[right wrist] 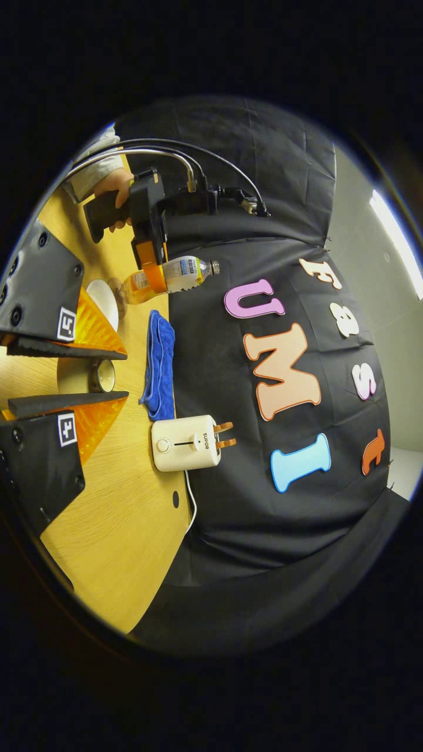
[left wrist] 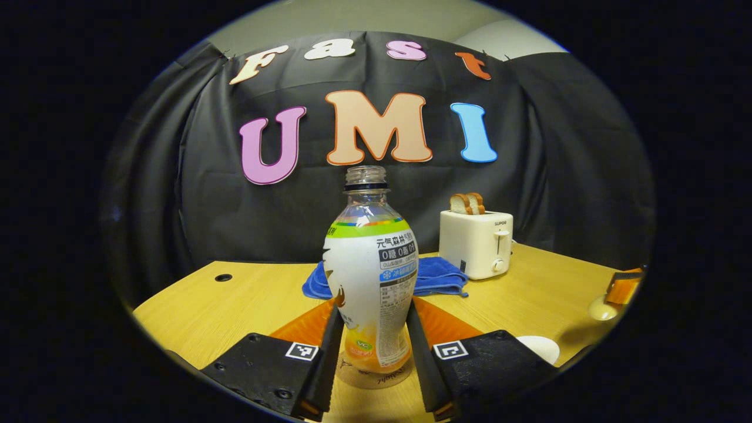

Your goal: Open the teacup lid with one hand, grasp the water bottle and pour water into the teacup with the other hand; after pouring, place the water bottle on the coaster and then close the teacup lid.

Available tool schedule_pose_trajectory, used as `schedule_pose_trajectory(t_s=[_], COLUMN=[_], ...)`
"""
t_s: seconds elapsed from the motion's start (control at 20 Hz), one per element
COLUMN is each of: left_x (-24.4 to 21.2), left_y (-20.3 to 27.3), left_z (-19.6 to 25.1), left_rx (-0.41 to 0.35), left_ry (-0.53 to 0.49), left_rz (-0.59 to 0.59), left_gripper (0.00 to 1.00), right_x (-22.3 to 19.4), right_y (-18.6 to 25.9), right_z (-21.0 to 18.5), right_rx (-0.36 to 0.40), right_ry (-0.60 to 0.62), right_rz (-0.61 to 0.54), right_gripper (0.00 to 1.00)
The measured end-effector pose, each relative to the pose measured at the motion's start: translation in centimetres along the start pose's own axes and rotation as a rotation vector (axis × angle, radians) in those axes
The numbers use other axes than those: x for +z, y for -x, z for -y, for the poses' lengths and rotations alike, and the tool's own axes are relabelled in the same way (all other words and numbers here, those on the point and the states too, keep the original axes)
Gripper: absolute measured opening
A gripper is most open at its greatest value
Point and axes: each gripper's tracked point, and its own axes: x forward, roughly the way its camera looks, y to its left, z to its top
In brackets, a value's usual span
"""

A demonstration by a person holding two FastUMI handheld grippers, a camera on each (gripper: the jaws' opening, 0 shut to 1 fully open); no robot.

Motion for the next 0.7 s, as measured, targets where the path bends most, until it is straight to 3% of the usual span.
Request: schedule_pose_trajectory(t_s=[0.7], left_x=[-2.2], left_y=[-0.3], left_z=[-0.3], left_rx=[0.027], left_ry=[0.077], left_rz=[-0.025], left_gripper=[0.64], right_x=[-0.3], right_y=[-0.1], right_z=[-0.5], right_rx=[0.006], right_ry=[0.006], right_rz=[-0.006], right_gripper=[0.31])
